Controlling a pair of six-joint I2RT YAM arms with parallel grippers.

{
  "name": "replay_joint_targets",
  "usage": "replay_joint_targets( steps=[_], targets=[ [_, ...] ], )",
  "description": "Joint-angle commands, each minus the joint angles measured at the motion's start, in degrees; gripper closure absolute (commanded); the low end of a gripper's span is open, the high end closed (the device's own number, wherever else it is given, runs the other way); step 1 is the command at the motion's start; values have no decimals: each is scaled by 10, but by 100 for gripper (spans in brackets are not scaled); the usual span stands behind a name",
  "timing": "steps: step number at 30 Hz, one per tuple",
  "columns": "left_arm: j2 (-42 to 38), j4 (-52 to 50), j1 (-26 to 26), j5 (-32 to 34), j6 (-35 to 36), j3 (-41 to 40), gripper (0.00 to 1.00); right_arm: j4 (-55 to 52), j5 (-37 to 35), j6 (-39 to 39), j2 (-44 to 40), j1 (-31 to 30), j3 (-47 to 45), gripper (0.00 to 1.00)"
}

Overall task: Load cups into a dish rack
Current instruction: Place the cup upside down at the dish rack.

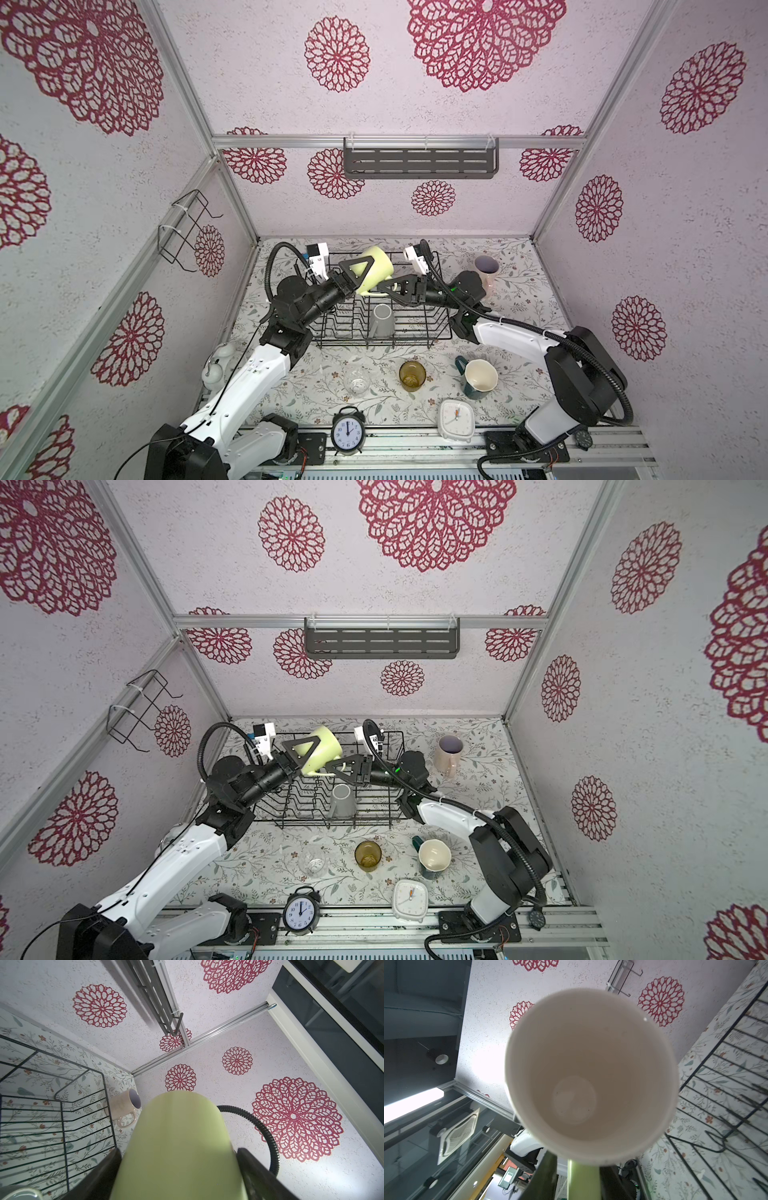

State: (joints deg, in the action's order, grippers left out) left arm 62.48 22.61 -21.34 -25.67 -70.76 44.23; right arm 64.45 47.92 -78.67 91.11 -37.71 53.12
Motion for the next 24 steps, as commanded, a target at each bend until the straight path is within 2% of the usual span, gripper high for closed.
replay_joint_targets(
  steps=[1,6,15,20,24],
  targets=[
    [-10,-45,3,4,30,35,31,63,-60,5,-18,23,-9,60],
    [-9,-143,4,50,87,64,32,87,-92,-18,-20,48,-50,54],
    [40,-136,10,52,87,81,36,94,-98,-23,-13,63,-66,54],
    [78,-212,12,65,137,120,36,24,-116,27,-37,85,-85,53],
    [116,-273,14,83,182,161,36,-87,-140,101,-74,103,-94,53]
  ],
)
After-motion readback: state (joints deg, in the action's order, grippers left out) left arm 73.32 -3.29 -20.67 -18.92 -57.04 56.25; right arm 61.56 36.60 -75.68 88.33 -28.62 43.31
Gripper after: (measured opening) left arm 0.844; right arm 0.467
